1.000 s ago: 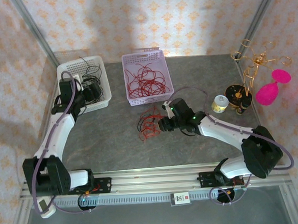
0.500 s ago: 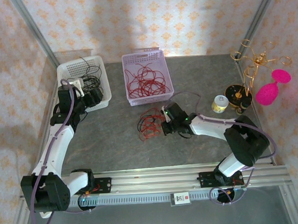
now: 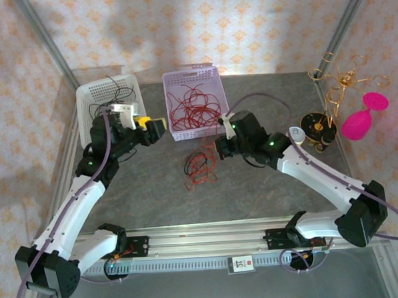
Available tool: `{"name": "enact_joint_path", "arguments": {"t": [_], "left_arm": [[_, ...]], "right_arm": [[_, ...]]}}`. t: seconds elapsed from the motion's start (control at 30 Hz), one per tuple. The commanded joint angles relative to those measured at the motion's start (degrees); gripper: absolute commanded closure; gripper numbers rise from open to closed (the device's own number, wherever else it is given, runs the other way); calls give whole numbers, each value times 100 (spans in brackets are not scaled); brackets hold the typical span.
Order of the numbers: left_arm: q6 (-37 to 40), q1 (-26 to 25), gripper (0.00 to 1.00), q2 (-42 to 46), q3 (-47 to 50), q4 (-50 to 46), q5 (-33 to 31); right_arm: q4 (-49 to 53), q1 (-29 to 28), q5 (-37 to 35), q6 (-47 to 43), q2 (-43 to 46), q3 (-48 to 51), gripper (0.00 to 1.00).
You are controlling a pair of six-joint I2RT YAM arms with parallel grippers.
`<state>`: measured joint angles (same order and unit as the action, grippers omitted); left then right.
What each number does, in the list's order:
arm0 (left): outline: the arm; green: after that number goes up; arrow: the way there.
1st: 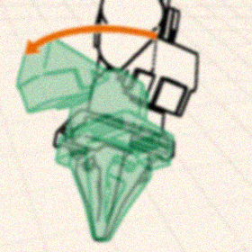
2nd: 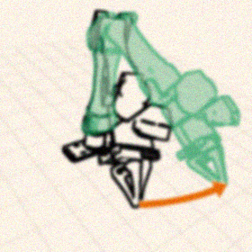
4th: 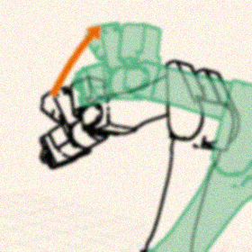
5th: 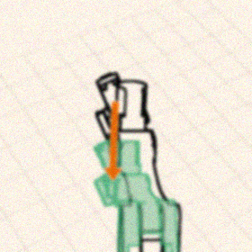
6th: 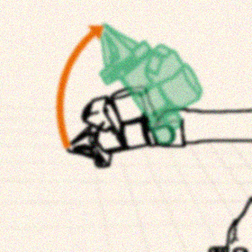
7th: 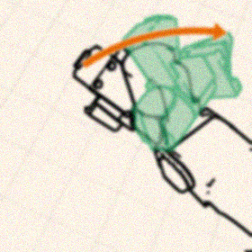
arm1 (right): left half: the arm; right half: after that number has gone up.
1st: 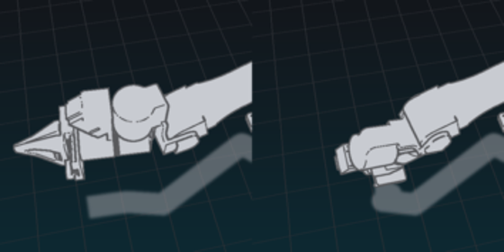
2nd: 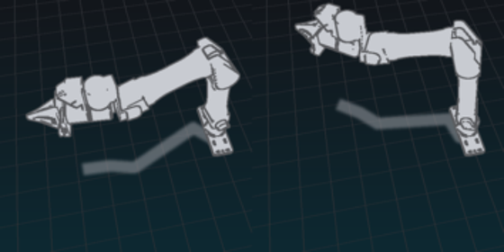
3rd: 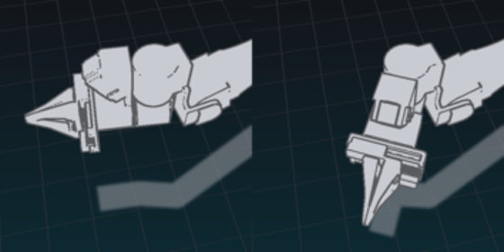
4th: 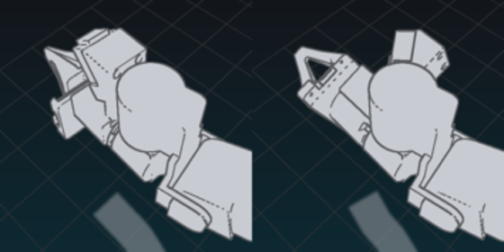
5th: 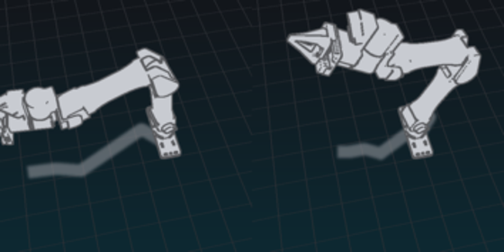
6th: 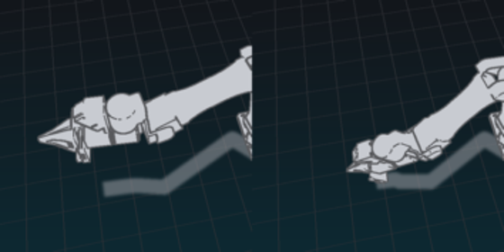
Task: Untangle the cables
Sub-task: Untie the cable from multiple cables.
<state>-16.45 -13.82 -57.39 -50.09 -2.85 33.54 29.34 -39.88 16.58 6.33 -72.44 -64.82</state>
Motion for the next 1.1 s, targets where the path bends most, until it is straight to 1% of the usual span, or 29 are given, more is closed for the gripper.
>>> {"name": "enact_joint_path", "arguments": {"t": [0.0, 0.03, 0.13, 0.23, 0.3, 0.33, 0.43, 0.67, 0.7, 0.77, 0.8, 0.87, 0.9, 0.93, 0.97, 1.0, 1.07], "left_arm": [[323, -465, 25, -16, 164, 828, 755], [411, -620, 23, -63, 204, 994, 885], [606, -933, 22, -340, 286, 1429, 1141], [550, -1020, 20, -734, 388, 1967, 1284], [533, -1023, 15, -950, 412, 2220, 1335], [529, -1023, 14, -1079, 397, 2306, 1378], [549, -1023, 14, -1416, 263, 2417, 1602], [658, -1034, 20, -1996, 96, 2356, 1575], [667, -1039, 23, -2075, 78, 2352, 1570], [623, -1042, 38, -2169, 61, 2376, 1389], [587, -1043, 50, -2172, 69, 2416, 1337], [456, -1043, 79, -2107, 69, 2546, 1168], [351, -1043, 94, -2020, 85, 2600, 926], [292, -1047, 100, -1934, 95, 2616, 767], [259, -1068, 100, -1816, 83, 2577, 644], [236, -1111, 100, -1712, 42, 2478, 513], [259, -1224, 100, -1556, -96, 2109, 334]], "right_arm": [[845, -14, 252, -127, 57, -517, 100], [920, 9, 369, -152, 38, -699, 100], [1032, 89, 848, -252, -28, -1107, 100], [1099, 202, 1200, -355, -67, -1368, 100], [1164, 273, 1361, -423, -85, -1490, 100], [1186, 302, 1459, -438, -86, -1537, 100], [1197, 328, 1721, -457, -88, -1610, 100], [1033, 331, 2042, -476, -60, -1605, 100], [985, 329, 2091, -498, -48, -1579, 100], [925, 328, 2171, -538, -16, -1514, 100], [903, 330, 2183, -558, -3, -1477, 100], [839, 327, 2187, -579, 32, -1367, 100], [773, 332, 2187, -592, 58, -1303, 100], [665, 319, 2173, -579, 80, -1227, 100], [457, 323, 2113, -540, 121, -1118, 97], [153, 295, 1984, -457, 176, -956, 87], [-610, 101, 1751, -325, 253, -618, 70]]}}
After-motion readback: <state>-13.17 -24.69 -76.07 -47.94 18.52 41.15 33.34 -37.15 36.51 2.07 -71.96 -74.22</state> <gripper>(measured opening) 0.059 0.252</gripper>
